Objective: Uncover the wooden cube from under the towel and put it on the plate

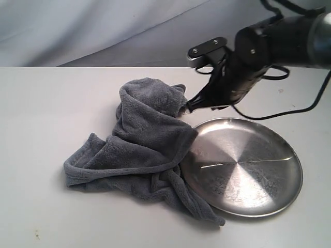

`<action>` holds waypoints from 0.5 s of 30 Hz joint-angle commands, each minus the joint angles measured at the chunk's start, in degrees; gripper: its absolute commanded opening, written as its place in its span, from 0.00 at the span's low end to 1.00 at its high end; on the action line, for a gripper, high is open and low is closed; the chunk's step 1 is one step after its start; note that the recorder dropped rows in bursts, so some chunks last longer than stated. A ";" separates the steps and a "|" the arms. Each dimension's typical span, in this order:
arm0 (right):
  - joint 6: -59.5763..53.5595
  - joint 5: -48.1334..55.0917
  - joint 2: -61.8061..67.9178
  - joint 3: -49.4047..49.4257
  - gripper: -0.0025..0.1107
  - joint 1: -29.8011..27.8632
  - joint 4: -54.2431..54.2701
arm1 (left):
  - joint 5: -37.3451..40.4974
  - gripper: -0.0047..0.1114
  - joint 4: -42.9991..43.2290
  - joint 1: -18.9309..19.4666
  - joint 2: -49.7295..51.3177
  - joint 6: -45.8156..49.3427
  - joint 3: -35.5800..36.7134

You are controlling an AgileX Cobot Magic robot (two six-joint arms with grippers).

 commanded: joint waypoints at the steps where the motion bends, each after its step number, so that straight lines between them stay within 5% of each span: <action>1: 0.00 -8.17 0.37 -0.25 0.02 -4.84 -0.78 | -0.62 0.04 -0.14 0.12 -0.24 -0.13 0.25; 15: -5.09 -0.65 16.25 -30.00 0.02 3.48 5.21 | -0.62 0.04 -0.14 0.12 -0.24 -0.13 0.25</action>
